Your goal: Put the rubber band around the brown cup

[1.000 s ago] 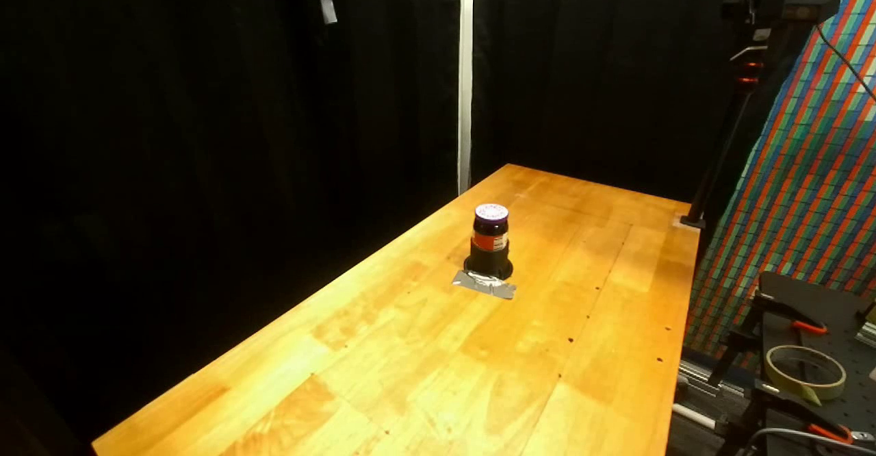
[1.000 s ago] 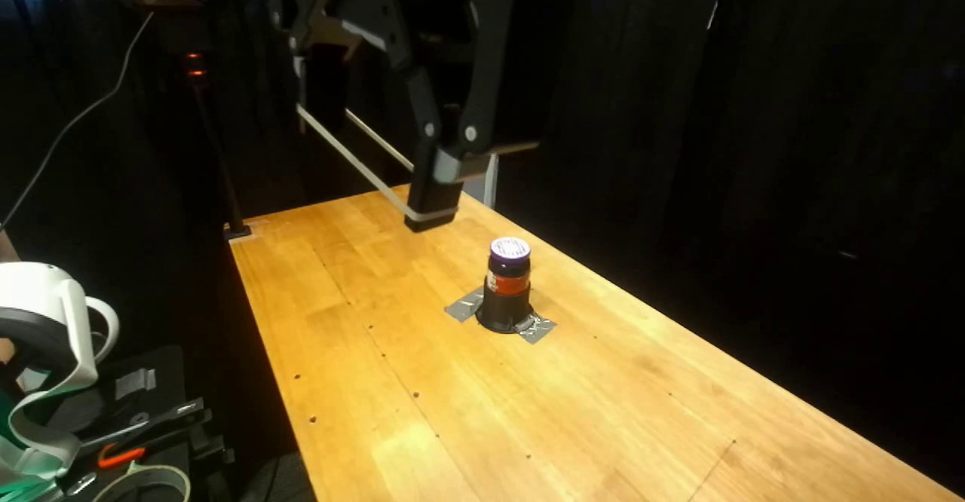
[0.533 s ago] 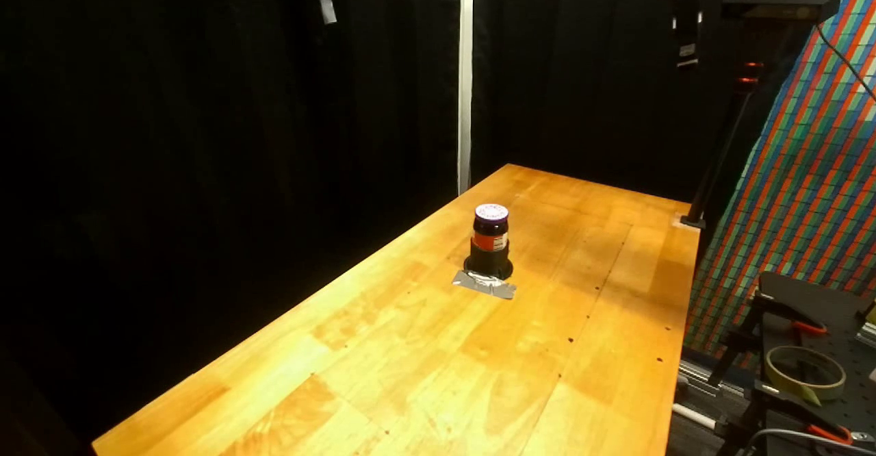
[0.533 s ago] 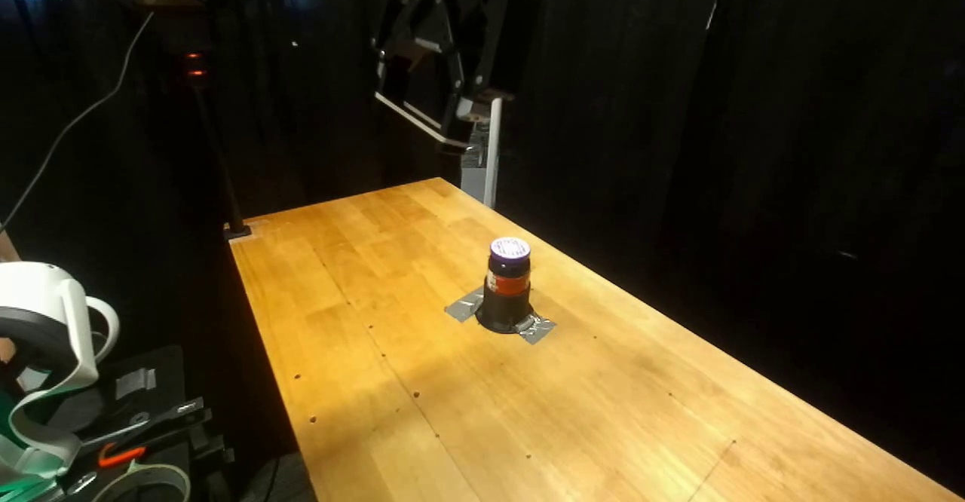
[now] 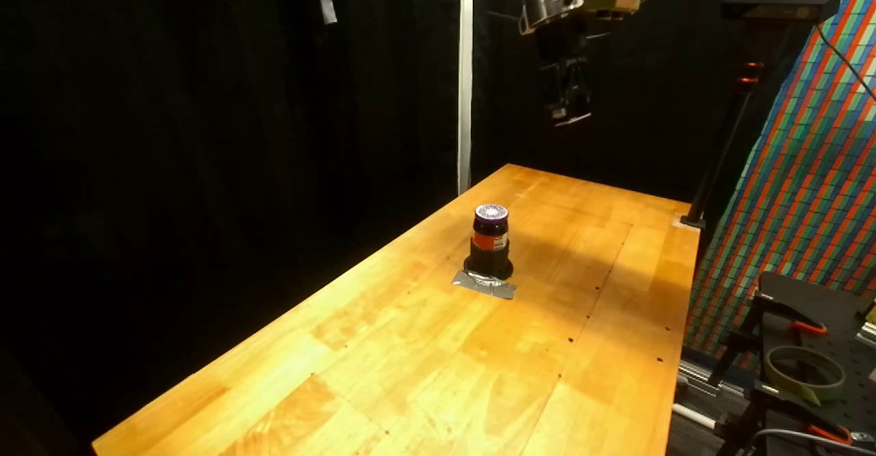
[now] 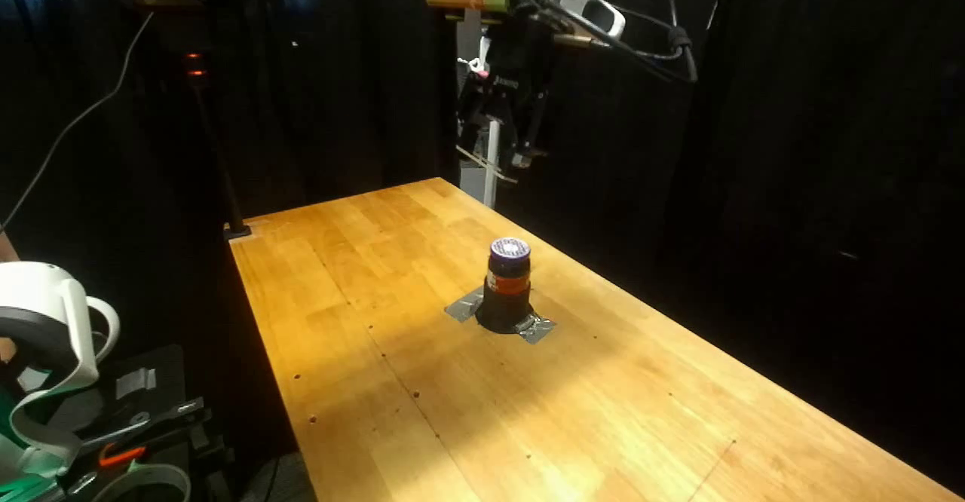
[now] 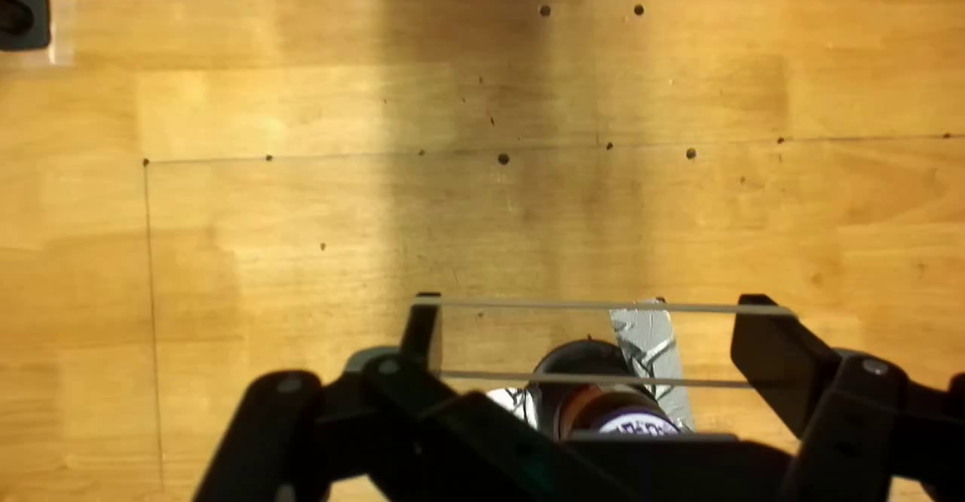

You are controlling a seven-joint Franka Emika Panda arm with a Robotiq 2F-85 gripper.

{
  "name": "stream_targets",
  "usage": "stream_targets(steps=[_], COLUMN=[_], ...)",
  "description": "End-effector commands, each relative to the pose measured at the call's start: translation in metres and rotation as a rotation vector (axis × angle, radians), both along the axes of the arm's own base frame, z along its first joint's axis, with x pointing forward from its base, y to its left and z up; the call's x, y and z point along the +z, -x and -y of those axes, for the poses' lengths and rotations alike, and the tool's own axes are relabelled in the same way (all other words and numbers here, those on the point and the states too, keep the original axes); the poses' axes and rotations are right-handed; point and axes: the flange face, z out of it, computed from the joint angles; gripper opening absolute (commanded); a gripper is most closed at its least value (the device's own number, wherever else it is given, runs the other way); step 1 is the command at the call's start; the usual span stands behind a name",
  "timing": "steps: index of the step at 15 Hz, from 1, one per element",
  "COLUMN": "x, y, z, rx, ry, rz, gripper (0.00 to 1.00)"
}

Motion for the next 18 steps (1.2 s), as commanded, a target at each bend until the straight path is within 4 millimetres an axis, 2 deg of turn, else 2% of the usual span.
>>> stream_targets(steps=[1,5,9,14,18], x=[-0.024,-0.061,-0.093,-0.127,-0.152], y=[-0.048,-0.076,-0.094,-0.111,-0.115], z=[-0.023,-0.047,-0.067,-0.070,-0.057], rx=[-0.028,0.023,0.036,0.044,0.034], ry=[-0.004,-0.021,-0.014,0.004,0.041], rz=[0.022,0.076,0.138,0.195,0.188], gripper=[1.00,1.00,1.00,1.00,1.00])
